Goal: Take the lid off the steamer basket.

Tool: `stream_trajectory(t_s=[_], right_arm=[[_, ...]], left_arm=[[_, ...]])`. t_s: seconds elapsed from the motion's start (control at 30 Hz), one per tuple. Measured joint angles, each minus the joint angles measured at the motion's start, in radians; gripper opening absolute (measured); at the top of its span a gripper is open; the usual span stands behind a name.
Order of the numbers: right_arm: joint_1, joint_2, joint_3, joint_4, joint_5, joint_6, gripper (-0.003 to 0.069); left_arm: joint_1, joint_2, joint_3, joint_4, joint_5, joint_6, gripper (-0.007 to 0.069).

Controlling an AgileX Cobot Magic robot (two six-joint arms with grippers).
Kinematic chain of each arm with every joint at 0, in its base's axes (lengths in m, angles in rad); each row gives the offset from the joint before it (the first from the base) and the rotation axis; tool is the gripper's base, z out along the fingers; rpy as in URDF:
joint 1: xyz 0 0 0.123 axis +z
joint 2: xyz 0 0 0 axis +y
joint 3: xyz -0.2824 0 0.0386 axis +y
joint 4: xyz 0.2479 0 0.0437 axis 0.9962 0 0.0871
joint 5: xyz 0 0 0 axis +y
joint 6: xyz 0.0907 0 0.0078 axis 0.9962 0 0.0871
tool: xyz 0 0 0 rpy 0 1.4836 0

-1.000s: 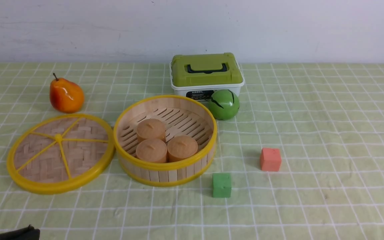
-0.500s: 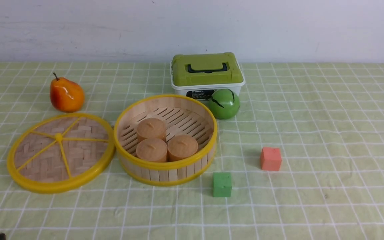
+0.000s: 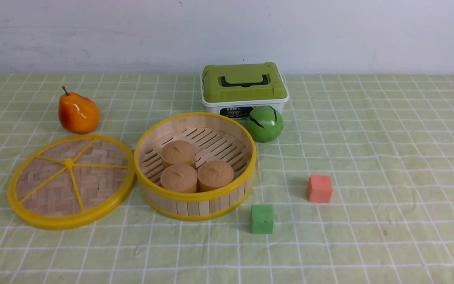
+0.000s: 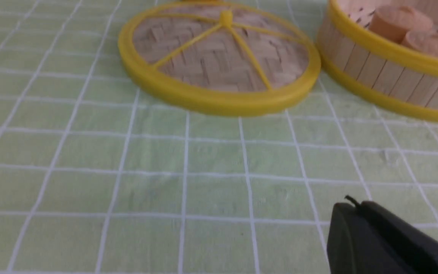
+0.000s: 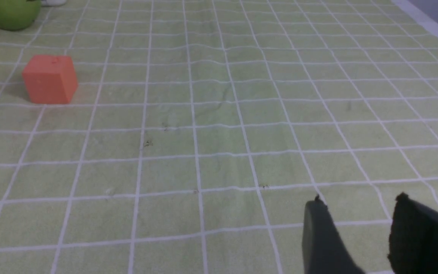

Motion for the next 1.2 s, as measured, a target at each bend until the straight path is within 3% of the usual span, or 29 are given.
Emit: stream_trajectory(t_s=[0.27,0.53,1.2], right_arm=[[0.000,0.000,0.000,0.000,0.000,0.000,0.0241],[0.000,0.000,0.000,0.000,0.000,0.000,0.0241],[0.000,0.000,0.000,0.000,0.000,0.000,0.0241]], left_arm=[[-0.001,0.000,0.001,0.004,0.003,-0.041,-0.0013],[-0.066,0.000,0.001,0.004,0.003,-0.050,-0.0013],[-0.026,0.000,0.001,0.004,0.003,-0.051,-0.0013]])
